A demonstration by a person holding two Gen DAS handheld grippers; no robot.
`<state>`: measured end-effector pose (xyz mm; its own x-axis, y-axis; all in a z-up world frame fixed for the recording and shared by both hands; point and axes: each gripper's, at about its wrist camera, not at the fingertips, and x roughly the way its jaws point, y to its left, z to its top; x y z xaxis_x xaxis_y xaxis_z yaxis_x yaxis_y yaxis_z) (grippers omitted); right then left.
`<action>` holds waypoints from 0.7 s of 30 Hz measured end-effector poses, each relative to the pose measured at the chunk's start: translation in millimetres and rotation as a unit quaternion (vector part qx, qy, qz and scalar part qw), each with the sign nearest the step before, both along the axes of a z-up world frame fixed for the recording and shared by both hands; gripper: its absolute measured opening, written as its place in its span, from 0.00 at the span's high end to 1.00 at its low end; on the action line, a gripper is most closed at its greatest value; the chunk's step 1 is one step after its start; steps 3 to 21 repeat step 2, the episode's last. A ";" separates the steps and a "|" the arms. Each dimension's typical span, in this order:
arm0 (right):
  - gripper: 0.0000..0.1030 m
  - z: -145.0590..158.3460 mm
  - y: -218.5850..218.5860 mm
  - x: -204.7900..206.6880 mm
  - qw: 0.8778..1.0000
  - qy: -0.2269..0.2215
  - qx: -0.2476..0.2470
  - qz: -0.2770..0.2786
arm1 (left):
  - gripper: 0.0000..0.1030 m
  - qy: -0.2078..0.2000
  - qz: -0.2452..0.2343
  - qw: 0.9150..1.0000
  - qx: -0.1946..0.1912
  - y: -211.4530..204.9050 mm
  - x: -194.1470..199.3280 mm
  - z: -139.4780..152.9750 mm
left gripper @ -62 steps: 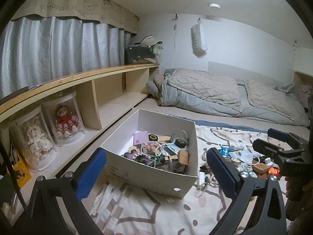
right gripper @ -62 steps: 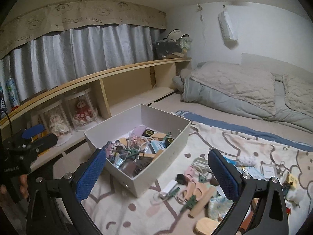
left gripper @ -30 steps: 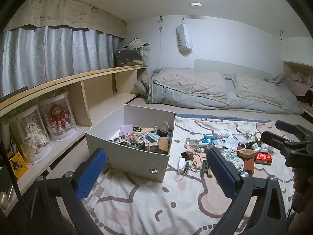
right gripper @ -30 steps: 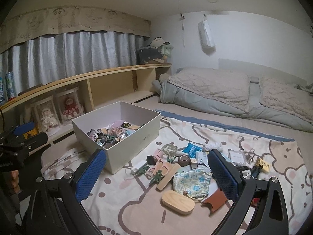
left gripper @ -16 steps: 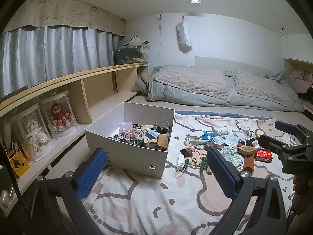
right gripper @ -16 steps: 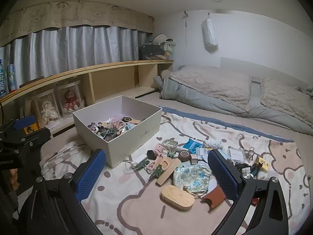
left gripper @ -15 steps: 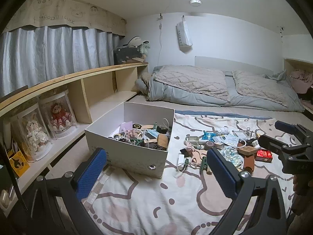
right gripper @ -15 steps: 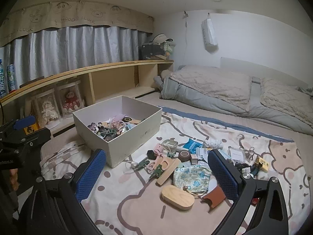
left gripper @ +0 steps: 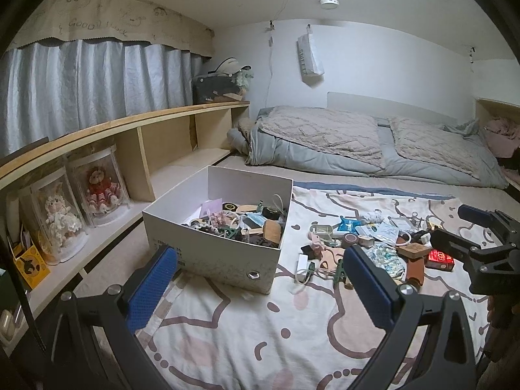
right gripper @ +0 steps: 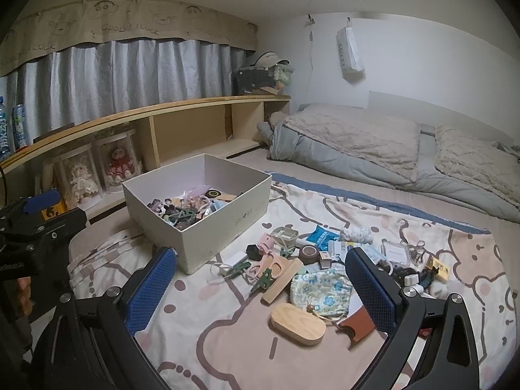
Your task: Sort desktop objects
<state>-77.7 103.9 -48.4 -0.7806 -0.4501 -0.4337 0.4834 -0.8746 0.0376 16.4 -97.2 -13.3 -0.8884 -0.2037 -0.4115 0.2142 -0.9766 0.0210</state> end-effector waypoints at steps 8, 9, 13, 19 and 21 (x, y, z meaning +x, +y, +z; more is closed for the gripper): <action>0.00 0.3 0.0 0.2 1.000 0.000 -0.001 0.001 | 0.00 0.001 0.001 1.000 -0.001 0.1 0.1 0.1; 0.00 0.3 0.0 0.2 1.000 0.000 -0.001 0.001 | 0.00 0.001 0.001 1.000 -0.001 0.1 0.1 0.1; 0.00 0.3 0.0 0.2 1.000 0.000 -0.001 0.001 | 0.00 0.001 0.001 1.000 -0.001 0.1 0.1 0.1; 0.00 0.3 0.0 0.2 1.000 0.000 -0.001 0.001 | 0.00 0.001 0.001 1.000 -0.001 0.1 0.1 0.1; 0.00 0.3 0.0 0.2 1.000 0.000 -0.001 0.001 | 0.00 0.001 0.001 1.000 -0.001 0.1 0.1 0.1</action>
